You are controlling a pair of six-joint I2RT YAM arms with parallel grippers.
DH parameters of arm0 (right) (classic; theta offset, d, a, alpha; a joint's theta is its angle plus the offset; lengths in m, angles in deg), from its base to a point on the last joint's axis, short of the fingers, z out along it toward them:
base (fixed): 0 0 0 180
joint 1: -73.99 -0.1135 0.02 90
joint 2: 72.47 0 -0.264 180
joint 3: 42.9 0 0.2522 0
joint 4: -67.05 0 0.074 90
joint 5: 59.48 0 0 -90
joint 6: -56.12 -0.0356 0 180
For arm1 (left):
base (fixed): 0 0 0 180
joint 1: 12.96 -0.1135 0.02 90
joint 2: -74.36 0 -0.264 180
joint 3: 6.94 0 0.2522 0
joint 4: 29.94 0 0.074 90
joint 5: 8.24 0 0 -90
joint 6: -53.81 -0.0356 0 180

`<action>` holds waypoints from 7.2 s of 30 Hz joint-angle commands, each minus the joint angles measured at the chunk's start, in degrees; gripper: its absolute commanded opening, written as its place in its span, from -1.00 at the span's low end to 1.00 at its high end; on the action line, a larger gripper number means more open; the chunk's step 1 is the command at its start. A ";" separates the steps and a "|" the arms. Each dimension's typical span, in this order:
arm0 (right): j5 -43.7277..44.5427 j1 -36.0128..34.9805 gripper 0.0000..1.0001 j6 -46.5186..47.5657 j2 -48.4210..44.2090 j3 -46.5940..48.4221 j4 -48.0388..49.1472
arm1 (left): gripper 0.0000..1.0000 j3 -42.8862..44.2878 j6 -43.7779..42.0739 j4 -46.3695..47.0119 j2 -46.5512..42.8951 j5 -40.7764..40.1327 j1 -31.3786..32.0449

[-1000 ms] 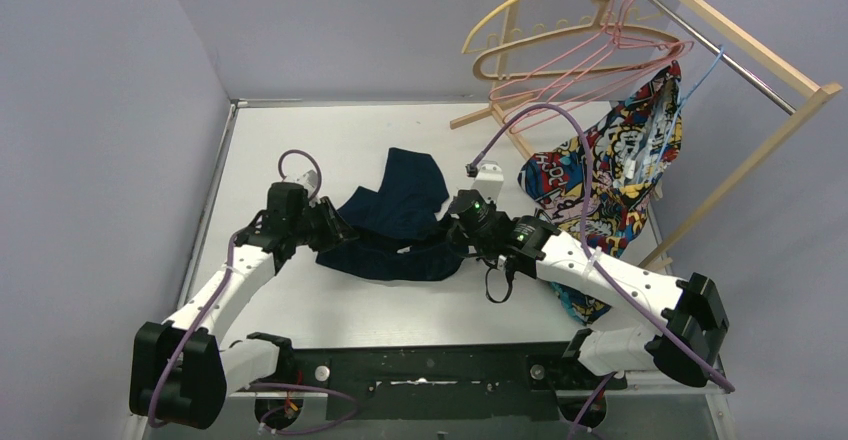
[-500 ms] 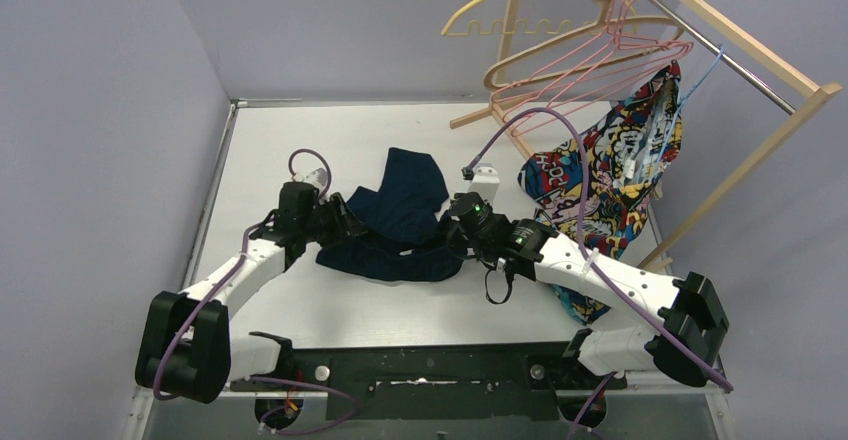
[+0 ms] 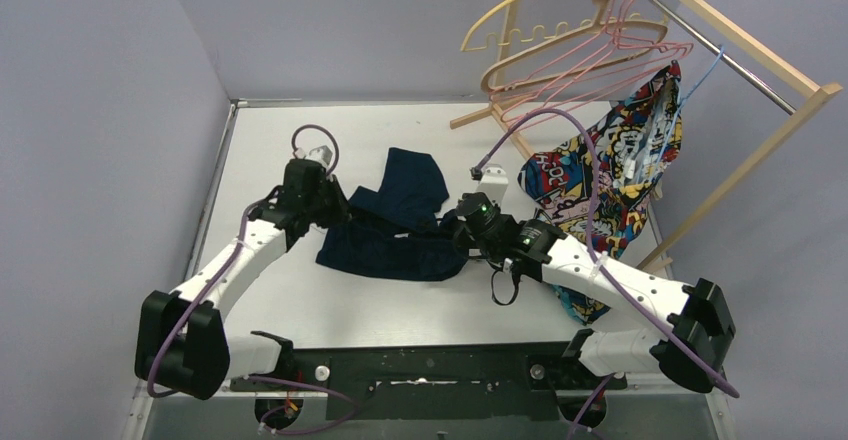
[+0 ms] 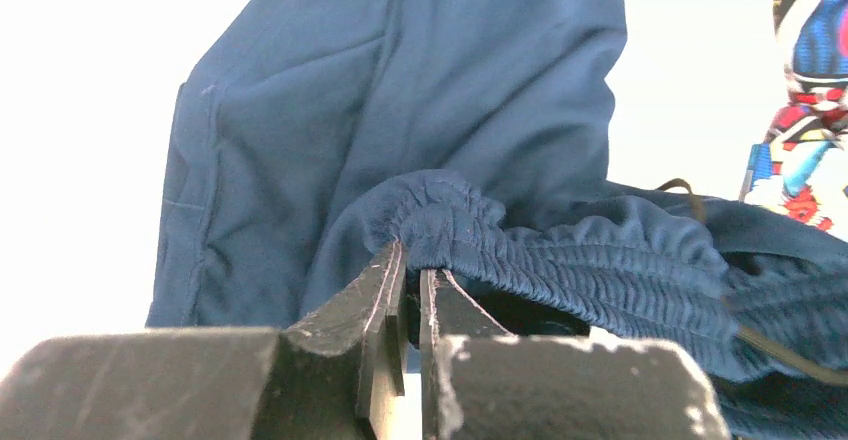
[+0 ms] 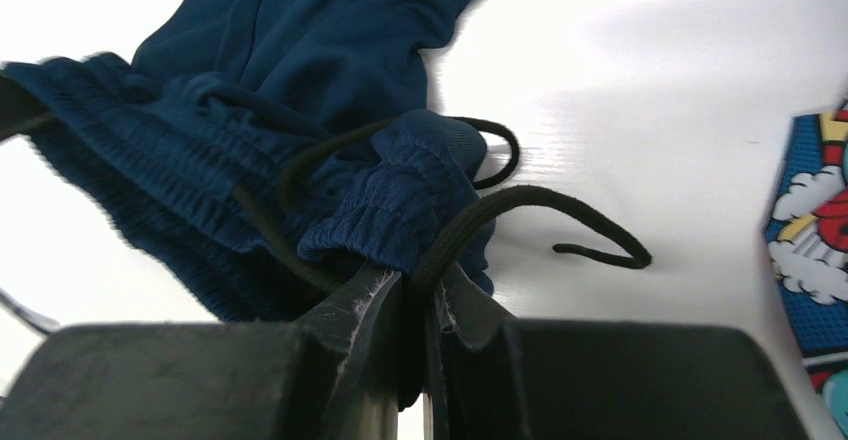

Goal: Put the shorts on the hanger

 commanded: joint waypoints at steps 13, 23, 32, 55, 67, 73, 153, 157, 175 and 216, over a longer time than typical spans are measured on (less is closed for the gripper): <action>-0.35 0.40 -0.49 -3.24 -12.25 -2.80 -3.99 | -1.00 7.51 0.61 -13.45 -20.93 1.90 5.99; -0.77 0.18 -0.06 -2.97 -13.39 9.03 -10.73 | -1.00 2.08 -5.31 -11.92 -22.54 1.35 5.95; 9.97 0.42 -0.02 0.94 -10.54 28.41 -17.18 | -1.00 -5.55 -8.76 -5.89 -28.12 2.17 5.95; 12.20 23.37 -0.02 8.28 3.65 42.27 -14.27 | -1.00 -5.97 -9.68 -6.45 -28.83 1.35 5.91; 7.18 28.19 -0.07 6.05 6.35 38.82 -9.92 | -1.00 -6.32 -9.24 -6.75 -31.31 0.08 5.95; 8.99 30.28 -0.18 8.00 5.80 37.55 -9.78 | -1.00 -6.43 -9.24 -6.41 -31.28 0.30 5.95; 27.08 27.83 -1.00 66.66 -8.95 11.53 47.08 | -1.00 -6.34 -9.23 -6.42 -29.53 1.24 5.95; 27.76 26.23 -1.00 61.41 -8.99 14.17 37.05 | -1.00 -6.32 -9.25 -6.41 -29.28 1.11 5.95; 34.83 12.67 -1.00 7.81 -9.22 31.52 -33.36 | -1.00 -4.69 -8.78 -7.78 -27.35 -0.56 5.42; -33.21 3.09 -1.00 19.10 -22.66 13.13 -19.74 | -1.00 10.12 -2.32 -14.79 -18.69 -4.69 5.33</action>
